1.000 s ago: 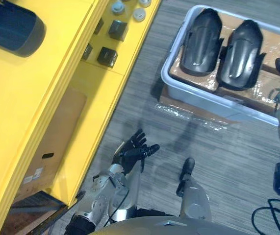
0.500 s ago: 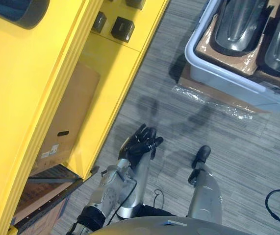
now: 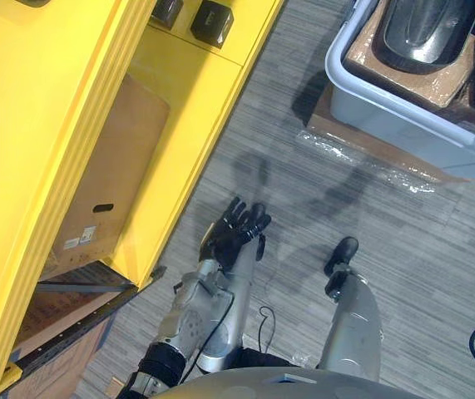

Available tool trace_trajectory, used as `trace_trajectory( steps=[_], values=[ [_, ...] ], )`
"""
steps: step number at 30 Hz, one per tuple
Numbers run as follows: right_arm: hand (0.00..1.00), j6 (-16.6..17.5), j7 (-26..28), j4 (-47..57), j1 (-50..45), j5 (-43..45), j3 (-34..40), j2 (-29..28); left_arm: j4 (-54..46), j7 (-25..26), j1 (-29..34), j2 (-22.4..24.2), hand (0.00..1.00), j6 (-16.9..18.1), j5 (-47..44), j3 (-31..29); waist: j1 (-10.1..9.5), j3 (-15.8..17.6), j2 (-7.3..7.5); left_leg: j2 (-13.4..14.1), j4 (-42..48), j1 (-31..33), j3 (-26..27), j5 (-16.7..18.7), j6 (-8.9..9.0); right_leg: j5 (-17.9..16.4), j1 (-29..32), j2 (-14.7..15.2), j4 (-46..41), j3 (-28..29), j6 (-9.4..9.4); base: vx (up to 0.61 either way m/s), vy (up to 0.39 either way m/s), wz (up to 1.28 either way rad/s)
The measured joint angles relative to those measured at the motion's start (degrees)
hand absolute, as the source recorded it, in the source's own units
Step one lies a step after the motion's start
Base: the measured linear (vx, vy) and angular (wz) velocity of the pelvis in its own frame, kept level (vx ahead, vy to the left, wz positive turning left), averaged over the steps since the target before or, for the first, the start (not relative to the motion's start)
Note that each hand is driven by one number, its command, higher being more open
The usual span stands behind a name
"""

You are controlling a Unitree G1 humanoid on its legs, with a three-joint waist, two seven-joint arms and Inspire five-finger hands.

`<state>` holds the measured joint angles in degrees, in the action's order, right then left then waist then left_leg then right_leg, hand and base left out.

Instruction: Walk over and take three plastic housings, then place them on the shelf

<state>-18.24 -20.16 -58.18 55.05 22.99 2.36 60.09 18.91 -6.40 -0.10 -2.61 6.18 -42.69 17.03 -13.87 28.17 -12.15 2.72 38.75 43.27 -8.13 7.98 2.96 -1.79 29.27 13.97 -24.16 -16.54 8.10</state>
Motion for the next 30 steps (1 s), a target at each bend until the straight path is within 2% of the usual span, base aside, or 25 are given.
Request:
trace_trajectory(
  steps=[7,10,13,19,25,28,30],
  values=[
    [0.0,-1.2,-0.6,0.6,-1.0,1.1,4.4,-3.6,-1.3,1.1,0.5,0.0,1.0,1.3,0.0,-3.4,0.7,0.9,1.37,0.7,0.0,-2.7,0.3,-0.2,-0.06,-0.6,-2.5,-0.2,-0.8,-0.2,-0.39,0.0,-0.002,0.01],
    [0.0,-0.9,-1.3,1.8,-2.9,1.1,5.7,-6.1,-1.9,1.7,1.0,-0.1,1.0,1.4,0.0,-5.6,1.4,1.0,1.95,1.8,-0.2,-4.1,1.9,-0.2,-0.16,-0.9,-3.9,-0.1,-1.0,-0.3,-0.49,-0.03,-0.011,0.04],
    [0.0,-0.7,-1.7,2.6,-4.9,1.3,6.9,-9.0,-3.9,2.1,2.8,-0.8,1.0,1.7,0.0,-6.9,1.57,1.0,3.94,2.8,-1.3,-6.0,4.1,-0.7,-0.32,-1.2,-4.6,0.2,-1.6,0.4,-0.7,-0.01,-0.014,-0.03],
    [0.0,0.1,-2.9,2.9,-7.6,1.9,8.9,-13.3,-5.3,0.8,5.5,-0.7,1.0,2.4,0.2,-7.9,1.94,1.1,5.03,2.8,-4.5,-10.8,4.6,-2.0,0.15,-1.9,-8.4,0.5,-1.0,-0.2,-0.74,0.0,-0.026,0.05],
    [0.0,4.6,-7.0,4.6,-12.1,-4.9,9.8,-17.4,-6.1,-1.0,8.5,-1.1,1.0,2.7,0.6,-7.9,2.72,1.2,6.39,2.4,-9.6,-17.5,4.6,-3.7,0.72,-1.9,-14.1,0.2,2.1,-1.2,-0.98,0.03,-0.031,0.07],
    [0.0,7.4,-10.4,9.8,-15.7,-13.0,9.9,-17.9,-7.7,-2.5,10.8,-3.7,1.0,2.6,2.8,-8.2,3.75,1.3,8.28,2.3,-13.2,-21.1,4.9,-4.7,1.03,-1.5,-17.0,0.0,4.8,-1.2,-0.6,0.04,-0.031,0.0],
    [0.0,8.7,-12.1,14.0,-18.5,-18.5,10.2,-19.1,-10.8,-3.7,12.9,-5.3,1.0,2.4,2.8,-9.1,4.83,1.2,10.52,2.4,-15.9,-24.3,5.4,-5.3,1.27,-1.0,-19.7,-0.3,7.1,-1.3,-0.72,0.08,-0.032,-0.08]
  ],
)
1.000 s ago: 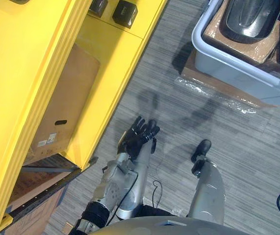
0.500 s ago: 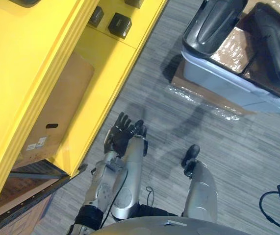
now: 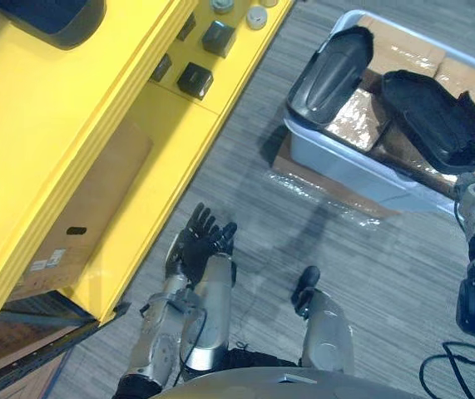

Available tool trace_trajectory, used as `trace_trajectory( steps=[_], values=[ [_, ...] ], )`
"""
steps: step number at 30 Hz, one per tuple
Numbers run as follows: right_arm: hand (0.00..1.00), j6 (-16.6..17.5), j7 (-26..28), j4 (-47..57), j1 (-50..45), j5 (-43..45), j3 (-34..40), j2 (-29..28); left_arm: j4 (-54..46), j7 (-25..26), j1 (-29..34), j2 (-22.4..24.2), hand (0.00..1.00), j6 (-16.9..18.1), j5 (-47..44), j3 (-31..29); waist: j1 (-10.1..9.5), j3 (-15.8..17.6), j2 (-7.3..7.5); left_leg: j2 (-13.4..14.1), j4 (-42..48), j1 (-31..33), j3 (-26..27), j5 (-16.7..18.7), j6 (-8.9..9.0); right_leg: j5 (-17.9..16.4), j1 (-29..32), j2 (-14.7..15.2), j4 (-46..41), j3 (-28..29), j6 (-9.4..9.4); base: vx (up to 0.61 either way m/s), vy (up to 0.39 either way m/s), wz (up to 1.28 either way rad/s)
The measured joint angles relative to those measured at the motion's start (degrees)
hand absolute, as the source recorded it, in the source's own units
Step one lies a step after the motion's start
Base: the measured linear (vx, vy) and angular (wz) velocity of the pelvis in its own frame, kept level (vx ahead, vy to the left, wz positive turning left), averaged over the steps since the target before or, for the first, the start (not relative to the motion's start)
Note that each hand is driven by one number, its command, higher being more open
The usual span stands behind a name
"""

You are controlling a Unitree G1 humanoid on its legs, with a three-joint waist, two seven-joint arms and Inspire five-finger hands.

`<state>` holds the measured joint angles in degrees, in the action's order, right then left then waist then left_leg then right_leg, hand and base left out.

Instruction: Walk over and take three plastic housings, then place them on the shelf

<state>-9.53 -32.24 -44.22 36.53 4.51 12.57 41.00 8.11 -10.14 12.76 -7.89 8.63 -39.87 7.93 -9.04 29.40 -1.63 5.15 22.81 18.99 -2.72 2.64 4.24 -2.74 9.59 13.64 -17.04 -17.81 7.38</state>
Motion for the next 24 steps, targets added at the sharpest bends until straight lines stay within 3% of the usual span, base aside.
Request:
trace_trajectory(
  steps=[3,6,9,11,12,15,17,24],
  values=[
    [0.0,1.1,-2.0,5.0,-2.9,-5.5,1.4,-2.3,-5.2,-3.5,1.3,-1.7,1.0,-1.6,0.0,-0.8,0.77,0.0,1.83,0.6,-1.9,-3.5,0.8,-0.1,0.16,1.2,-3.7,-1.1,3.4,0.1,-0.04,0.1,-0.03,-0.13],
    [0.0,1.2,-2.5,11.3,-5.6,-13.5,2.1,-4.6,-11.3,-7.9,-0.5,-2.2,1.0,-6.1,0.0,-0.8,1.8,0.0,2.75,0.6,-3.4,-5.9,1.4,-0.1,0.29,2.5,-6.7,-1.5,6.7,0.0,0.22,0.06,0.001,-0.06],
    [0.0,1.2,-1.7,15.4,-7.0,-17.9,1.5,-6.1,-16.1,-11.3,-5.3,-2.4,1.0,-14.1,-0.7,0.9,2.49,-0.2,3.19,0.6,-4.5,-8.3,2.4,0.1,0.29,3.9,-9.7,-1.8,10.0,0.5,0.5,0.05,0.011,-0.12],
    [0.0,1.2,0.0,17.3,-7.0,-20.6,0.7,-8.9,-15.3,-11.0,-10.7,-3.9,1.0,-23.3,-6.0,3.8,3.1,-1.7,4.83,1.1,-5.1,-8.7,3.5,0.4,0.36,5.1,-10.2,-2.4,12.6,1.4,0.49,0.04,0.003,-0.25],
    [0.0,1.2,0.4,17.5,-7.0,-21.3,0.3,-9.8,-14.0,-10.9,-12.3,-4.3,1.0,-25.4,-7.1,4.8,3.16,-2.2,5.4,1.3,-5.0,-8.9,4.0,0.6,0.51,5.4,-10.3,-2.6,13.0,1.9,0.52,0.06,0.001,-0.32],
    [0.0,1.4,3.2,17.7,-7.0,-25.0,-2.3,-13.2,-4.6,-6.3,-19.1,-4.2,1.0,-34.4,-13.5,8.8,4.6,-4.2,7.94,1.8,-5.0,-11.0,5.7,1.8,0.59,5.8,-11.9,-2.9,14.1,3.8,0.79,0.07,0.004,-0.29],
    [0.0,3.0,3.7,18.4,-7.2,-27.0,-2.7,-14.2,-1.0,-3.0,-21.4,-4.1,1.0,-37.5,-18.5,9.9,5.2,-5.1,8.61,2.2,-4.8,-11.6,6.9,2.6,0.58,5.9,-11.9,-3.0,14.1,4.8,0.96,0.03,0.024,-0.28],
    [0.0,12.7,3.6,22.7,-11.1,-34.4,-3.4,-14.3,7.9,7.2,-27.3,-3.2,1.0,-41.3,-38.3,9.2,8.02,-9.9,8.38,2.6,-4.6,-12.8,8.9,4.1,0.48,6.0,-11.8,-3.1,14.2,7.0,1.0,0.02,0.018,-0.16]
  ],
)
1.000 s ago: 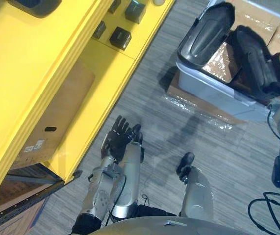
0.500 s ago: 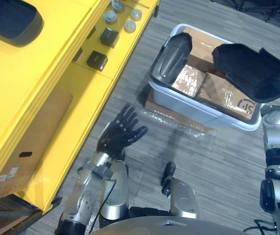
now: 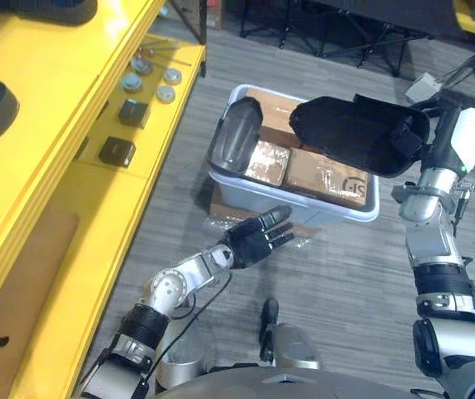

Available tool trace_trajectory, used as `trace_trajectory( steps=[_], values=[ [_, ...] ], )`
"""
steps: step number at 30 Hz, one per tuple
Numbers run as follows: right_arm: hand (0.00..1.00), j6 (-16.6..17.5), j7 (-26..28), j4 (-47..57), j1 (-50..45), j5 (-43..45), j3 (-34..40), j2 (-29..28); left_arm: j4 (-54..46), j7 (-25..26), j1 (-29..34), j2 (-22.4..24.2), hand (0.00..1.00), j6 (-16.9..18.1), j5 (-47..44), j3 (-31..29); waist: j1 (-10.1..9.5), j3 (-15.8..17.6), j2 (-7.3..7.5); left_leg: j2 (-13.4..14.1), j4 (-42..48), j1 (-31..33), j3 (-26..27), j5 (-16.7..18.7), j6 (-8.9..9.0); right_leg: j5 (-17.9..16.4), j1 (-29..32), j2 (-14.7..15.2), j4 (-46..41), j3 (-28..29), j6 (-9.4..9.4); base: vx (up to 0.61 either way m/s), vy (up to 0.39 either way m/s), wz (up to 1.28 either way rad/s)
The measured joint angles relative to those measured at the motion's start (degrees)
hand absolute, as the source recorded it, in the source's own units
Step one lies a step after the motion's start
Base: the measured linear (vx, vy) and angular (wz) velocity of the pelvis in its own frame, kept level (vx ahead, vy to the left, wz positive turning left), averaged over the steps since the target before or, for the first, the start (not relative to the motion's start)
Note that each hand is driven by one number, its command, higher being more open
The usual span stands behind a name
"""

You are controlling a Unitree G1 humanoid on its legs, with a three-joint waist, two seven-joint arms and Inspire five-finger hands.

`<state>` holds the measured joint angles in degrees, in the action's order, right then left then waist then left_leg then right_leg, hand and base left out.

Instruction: Walk over and take three plastic housings, then place them on the shelf

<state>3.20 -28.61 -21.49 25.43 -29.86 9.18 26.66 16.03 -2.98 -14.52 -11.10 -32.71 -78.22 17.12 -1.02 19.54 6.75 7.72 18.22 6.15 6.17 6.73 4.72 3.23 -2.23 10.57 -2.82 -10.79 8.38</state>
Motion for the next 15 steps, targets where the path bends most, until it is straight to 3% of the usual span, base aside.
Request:
trace_trajectory(
  steps=[6,7,15],
  values=[
    [0.0,6.8,-2.2,4.1,-2.6,-3.1,-1.2,0.0,1.8,3.8,-1.4,2.1,1.0,1.4,-10.7,0.1,1.29,-1.9,-1.14,-0.3,-1.7,-1.9,0.6,-0.4,-0.05,0.0,-0.9,0.3,0.1,0.2,0.0,0.0,0.002,-0.05],
    [0.0,9.9,-2.9,4.3,-3.2,-3.5,-2.0,0.0,2.7,4.4,-1.5,2.9,1.0,2.0,-13.9,0.2,1.43,-2.9,-1.33,-0.4,-2.8,-2.7,1.3,-0.8,0.0,0.0,-0.9,0.3,0.3,0.5,-0.01,-0.01,-0.005,-0.09],
    [0.0,19.3,-4.6,6.2,-7.0,-6.5,-3.8,-0.8,6.0,7.8,-1.7,4.5,1.0,2.8,-14.2,0.7,2.59,-5.3,-2.08,-1.2,-7.6,-5.8,1.7,-3.3,0.38,-0.1,-2.2,0.4,1.5,0.5,-0.26,-0.01,-0.008,-0.02]
  ],
)
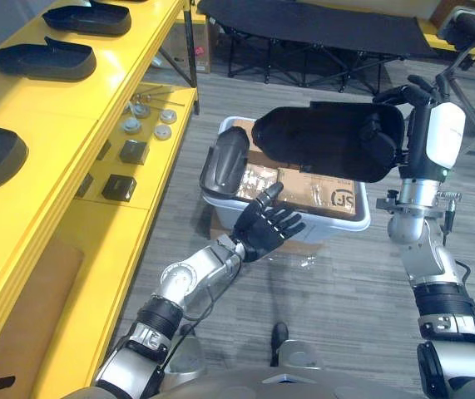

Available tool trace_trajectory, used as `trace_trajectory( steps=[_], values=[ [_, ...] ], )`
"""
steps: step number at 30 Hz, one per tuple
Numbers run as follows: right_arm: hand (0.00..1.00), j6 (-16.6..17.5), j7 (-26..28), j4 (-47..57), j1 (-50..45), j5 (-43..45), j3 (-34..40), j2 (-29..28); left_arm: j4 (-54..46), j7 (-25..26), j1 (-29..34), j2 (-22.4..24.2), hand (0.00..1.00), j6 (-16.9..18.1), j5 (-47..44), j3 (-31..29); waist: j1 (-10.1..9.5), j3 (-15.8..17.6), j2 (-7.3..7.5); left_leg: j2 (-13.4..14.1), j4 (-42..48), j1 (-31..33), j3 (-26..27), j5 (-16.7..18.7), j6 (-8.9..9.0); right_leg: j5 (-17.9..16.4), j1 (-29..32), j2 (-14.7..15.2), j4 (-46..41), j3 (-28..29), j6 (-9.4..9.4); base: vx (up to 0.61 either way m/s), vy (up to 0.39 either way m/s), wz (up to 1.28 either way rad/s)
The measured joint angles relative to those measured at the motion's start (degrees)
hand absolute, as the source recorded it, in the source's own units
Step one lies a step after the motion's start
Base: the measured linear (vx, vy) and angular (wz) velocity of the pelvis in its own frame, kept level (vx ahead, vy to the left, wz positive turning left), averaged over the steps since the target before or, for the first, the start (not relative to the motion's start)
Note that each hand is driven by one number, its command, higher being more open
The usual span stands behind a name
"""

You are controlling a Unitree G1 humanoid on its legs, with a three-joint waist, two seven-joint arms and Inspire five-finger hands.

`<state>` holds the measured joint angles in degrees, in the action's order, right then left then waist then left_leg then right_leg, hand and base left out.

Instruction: Walk over and take three plastic housings, then place them on the shelf

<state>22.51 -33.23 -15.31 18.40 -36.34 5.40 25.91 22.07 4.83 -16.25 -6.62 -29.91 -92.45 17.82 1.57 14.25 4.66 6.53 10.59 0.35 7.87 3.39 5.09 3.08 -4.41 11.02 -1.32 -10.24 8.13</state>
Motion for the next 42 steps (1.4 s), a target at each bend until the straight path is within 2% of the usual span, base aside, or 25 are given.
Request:
trace_trajectory(
  steps=[3,7,14,18,20,22,29,30,35,42],
  values=[
    [0.0,2.6,0.0,0.7,-1.2,-1.0,-0.6,-1.7,1.8,2.4,0.0,0.0,1.0,0.0,-0.3,1.3,0.22,-0.8,-0.26,-0.1,-2.2,-1.4,0.7,-1.1,0.22,0.1,-0.1,-0.2,0.5,0.5,-0.24,-0.02,-0.021,-0.11],
    [0.0,4.4,0.0,2.4,-2.6,-1.0,-2.2,-2.0,2.4,4.6,0.1,0.9,1.0,0.8,-4.1,2.1,0.34,-1.2,-0.59,-0.2,-4.0,-2.9,1.5,-1.9,0.38,0.1,-0.1,-0.3,0.5,1.1,-0.28,0.0,-0.014,-0.1],
    [0.0,6.0,0.3,5.0,-5.4,0.0,-3.0,-5.4,2.2,4.9,0.1,2.7,1.0,8.9,-13.3,3.0,0.48,-2.0,-0.58,-0.7,-6.8,-4.2,1.7,-3.1,0.33,0.1,-0.1,-0.1,0.7,1.3,-0.29,0.0,-0.002,-0.01],
    [0.0,6.4,1.1,4.9,-10.7,0.7,-5.4,-7.2,1.8,2.9,0.1,3.8,1.0,13.7,-15.4,2.5,0.38,-2.9,-0.49,-1.0,-8.3,-4.9,1.8,-3.6,0.26,0.1,-0.3,0.1,1.0,1.3,-0.27,0.0,0.0,0.0],
    [0.0,8.5,1.3,4.9,-14.1,1.2,-6.9,-8.8,0.8,2.1,0.4,3.8,1.0,16.5,-15.6,1.2,0.68,-3.2,-0.53,-1.1,-9.1,-5.4,1.8,-3.9,0.25,0.1,-0.5,0.1,1.3,1.3,-0.27,0.01,-0.003,-0.02],
    [0.0,8.9,1.3,4.9,-15.1,1.3,-6.9,-10.2,0.6,1.6,1.0,3.8,1.0,17.9,-15.7,-0.1,1.07,-3.2,-0.56,-1.1,-9.4,-5.8,1.9,-3.9,0.26,0.0,-0.7,0.2,1.4,1.3,-0.25,0.0,0.0,0.0],
    [0.0,10.3,0.2,4.9,-16.1,1.3,-7.4,-10.7,0.2,0.9,1.0,3.8,1.0,18.5,-15.7,0.1,1.65,-3.2,-0.56,-1.9,-11.0,-6.4,1.8,-4.7,-0.09,0.1,-0.6,0.8,1.5,1.3,-0.21,0.0,0.008,0.01],
    [0.0,10.6,0.0,4.9,-16.5,1.4,-7.4,-11.0,0.2,1.0,1.1,3.8,0.0,18.5,-15.7,0.2,1.64,-3.3,-0.5,-2.0,-11.2,-6.6,1.9,-4.7,-0.09,0.1,-0.7,0.8,1.5,1.3,-0.2,0.0,0.014,-0.04],
    [0.0,10.6,-1.0,4.9,-17.9,3.1,-7.6,-11.2,0.2,0.8,1.1,3.6,0.0,16.8,-15.7,1.2,1.62,-3.3,-0.42,-2.0,-11.7,-6.7,1.9,-4.9,-0.09,0.0,-0.7,0.8,1.6,1.2,-0.18,0.0,0.0,0.0],
    [0.0,10.4,-2.2,5.1,-18.8,4.9,-8.1,-11.2,-2.3,-3.6,3.2,3.5,0.0,17.2,-15.6,4.9,1.71,-3.5,-0.33,-2.0,-11.8,-6.8,1.9,-4.9,-0.08,0.0,-0.7,0.8,1.8,1.2,-0.18,0.0,0.0,0.0]
  ],
)
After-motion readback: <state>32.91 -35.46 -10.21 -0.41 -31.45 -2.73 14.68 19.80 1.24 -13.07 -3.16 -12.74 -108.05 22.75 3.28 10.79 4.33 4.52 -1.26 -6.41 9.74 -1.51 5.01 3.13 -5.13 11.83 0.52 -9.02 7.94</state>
